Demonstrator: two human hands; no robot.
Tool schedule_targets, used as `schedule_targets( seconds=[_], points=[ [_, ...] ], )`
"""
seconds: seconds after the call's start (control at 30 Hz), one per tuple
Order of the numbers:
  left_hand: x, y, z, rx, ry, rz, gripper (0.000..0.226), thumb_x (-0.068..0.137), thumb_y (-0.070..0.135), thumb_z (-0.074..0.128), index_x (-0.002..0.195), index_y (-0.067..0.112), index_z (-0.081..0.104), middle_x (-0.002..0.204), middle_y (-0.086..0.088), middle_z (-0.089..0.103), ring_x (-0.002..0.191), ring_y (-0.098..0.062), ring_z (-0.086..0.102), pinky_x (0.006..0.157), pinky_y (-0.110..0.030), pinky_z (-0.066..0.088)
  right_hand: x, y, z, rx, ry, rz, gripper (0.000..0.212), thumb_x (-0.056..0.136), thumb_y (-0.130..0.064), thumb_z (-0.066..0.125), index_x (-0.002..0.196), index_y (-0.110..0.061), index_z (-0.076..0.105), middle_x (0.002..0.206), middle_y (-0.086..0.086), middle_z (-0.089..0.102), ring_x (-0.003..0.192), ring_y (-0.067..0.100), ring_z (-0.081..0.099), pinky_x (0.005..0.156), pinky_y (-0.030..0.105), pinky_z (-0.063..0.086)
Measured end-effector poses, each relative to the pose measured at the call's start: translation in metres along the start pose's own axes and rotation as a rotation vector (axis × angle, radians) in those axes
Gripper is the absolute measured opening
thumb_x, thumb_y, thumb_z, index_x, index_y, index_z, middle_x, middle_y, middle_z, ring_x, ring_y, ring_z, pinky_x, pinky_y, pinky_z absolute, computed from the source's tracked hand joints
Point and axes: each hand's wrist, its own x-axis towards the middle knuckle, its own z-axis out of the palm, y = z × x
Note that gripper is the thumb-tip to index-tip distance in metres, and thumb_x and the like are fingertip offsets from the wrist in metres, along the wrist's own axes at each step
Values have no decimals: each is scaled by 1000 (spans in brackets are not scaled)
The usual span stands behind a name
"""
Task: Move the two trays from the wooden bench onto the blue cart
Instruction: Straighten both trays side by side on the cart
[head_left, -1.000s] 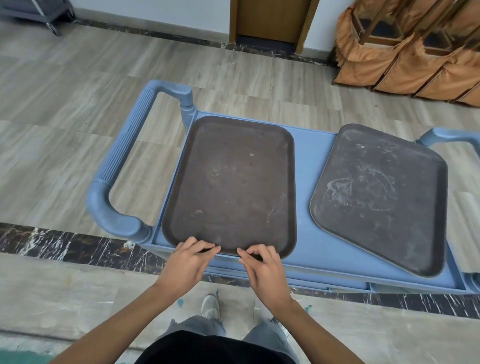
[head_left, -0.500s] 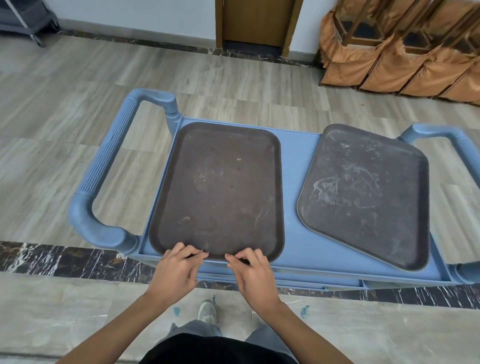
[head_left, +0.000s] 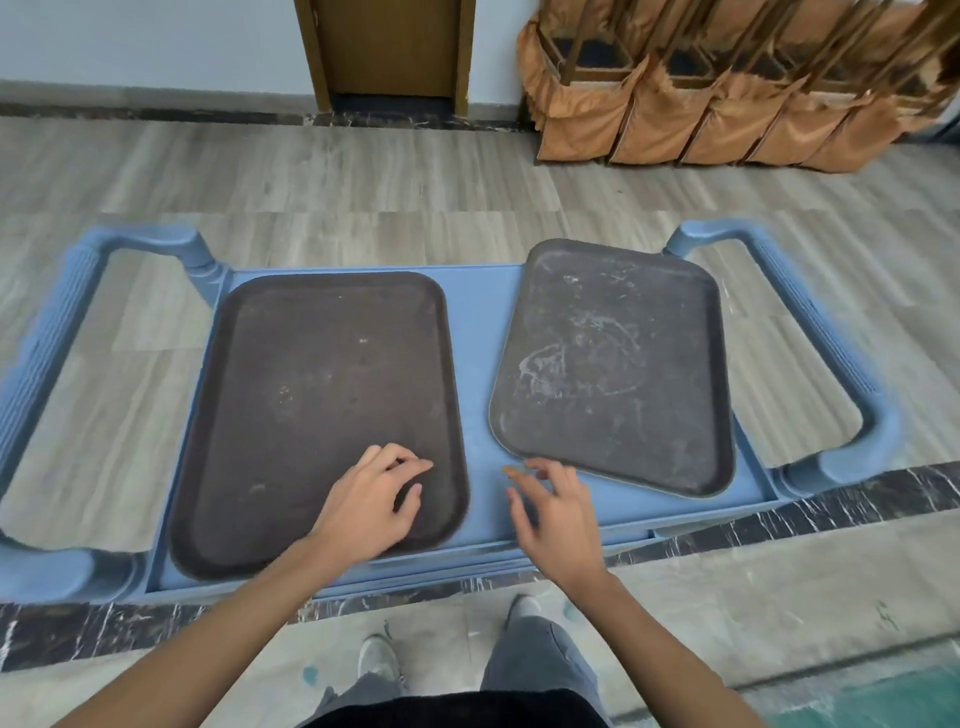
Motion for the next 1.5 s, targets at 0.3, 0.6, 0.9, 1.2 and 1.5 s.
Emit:
schedule_targets(
  seconds=[0.3,0.6,0.9,1.2,1.5],
  points=[
    [134,69,48,-112,-12,-71,49,85,9,62,134,14,57,130,-8,52,122,-26,48,107,-35,38,55,159,-93,-11,155,365,29,88,-4,62,115,-9,72,113,14,62,101,36,59,88,45,53],
    [180,99,82,-38,-61,-409,57,81,3,59,137,12,51,141,-17,38,132,-32,42,105,-41,40,124,252,-122,34,-3,503,44,93,-4,52,137,-6,57,132,21,56,124,36,49,104,38,40],
    [181,110,76,-79,-62,-518,74,69,-8,54,140,11,49,128,-8,42,105,-27,57,89,-35,48,135,264,-108,141,85,543,39,86,7,52,120,-5,69,122,19,59,112,34,56,99,31,40],
    [127,129,91,-129,14,-623,73,67,-8,54,138,10,53,130,-8,42,106,-27,59,86,-32,47,137,263,-101,203,103,449,36,86,9,50,107,-9,72,116,16,57,109,32,53,97,26,35],
    [93,131,96,-91,50,-671,69,67,-10,57,135,4,55,132,-14,43,112,-33,56,93,-36,48,144,252,-82,170,5,359,36,88,9,51,118,-2,67,120,20,57,113,33,52,95,33,40]
  ],
)
